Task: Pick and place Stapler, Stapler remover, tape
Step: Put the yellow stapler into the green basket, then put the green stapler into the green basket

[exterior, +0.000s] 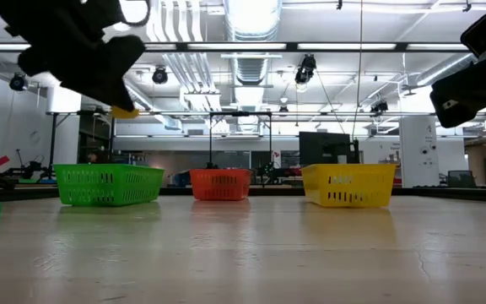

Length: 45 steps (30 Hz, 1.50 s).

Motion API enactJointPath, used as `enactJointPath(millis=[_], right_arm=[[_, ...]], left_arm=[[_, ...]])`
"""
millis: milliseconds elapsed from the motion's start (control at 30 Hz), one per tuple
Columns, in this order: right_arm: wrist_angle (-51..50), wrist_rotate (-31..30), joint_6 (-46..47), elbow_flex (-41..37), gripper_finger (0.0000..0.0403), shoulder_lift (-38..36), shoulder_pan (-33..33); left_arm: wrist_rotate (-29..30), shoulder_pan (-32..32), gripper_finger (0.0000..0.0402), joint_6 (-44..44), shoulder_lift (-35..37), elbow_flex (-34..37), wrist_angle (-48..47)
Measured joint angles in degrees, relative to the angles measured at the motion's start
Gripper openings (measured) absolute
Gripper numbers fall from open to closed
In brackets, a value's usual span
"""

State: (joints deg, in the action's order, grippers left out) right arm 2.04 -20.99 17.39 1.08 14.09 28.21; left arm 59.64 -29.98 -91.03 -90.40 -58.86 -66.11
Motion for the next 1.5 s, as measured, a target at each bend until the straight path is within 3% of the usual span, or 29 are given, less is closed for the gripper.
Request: enactJointPath(millis=[433, 700, 1133, 1500], right_arm=[[0.0, 0.0, 0.0, 0.0, 0.0009, 0.0, 0.0], [0.0, 0.0, 0.0, 0.0, 0.0008, 0.0, 0.0], [0.0, 0.0, 0.0, 0.0, 0.0008, 0.0, 0.0], [0.0, 0.0, 0.0, 0.0, 0.0008, 0.0, 0.0]], left_arm=[[-2.2, 5.2, 0.0081, -15.1, 6.7, 16.7, 3.4], [-2.8, 5.4, 0.0083, -11.0, 7.5, 22.8, 18.2], [-3.4, 5.5, 0.0085, -8.9, 7.5, 23.7, 21.8], [-3.5, 5.5, 0.0135, -8.0, 7.5, 23.7, 22.6]])
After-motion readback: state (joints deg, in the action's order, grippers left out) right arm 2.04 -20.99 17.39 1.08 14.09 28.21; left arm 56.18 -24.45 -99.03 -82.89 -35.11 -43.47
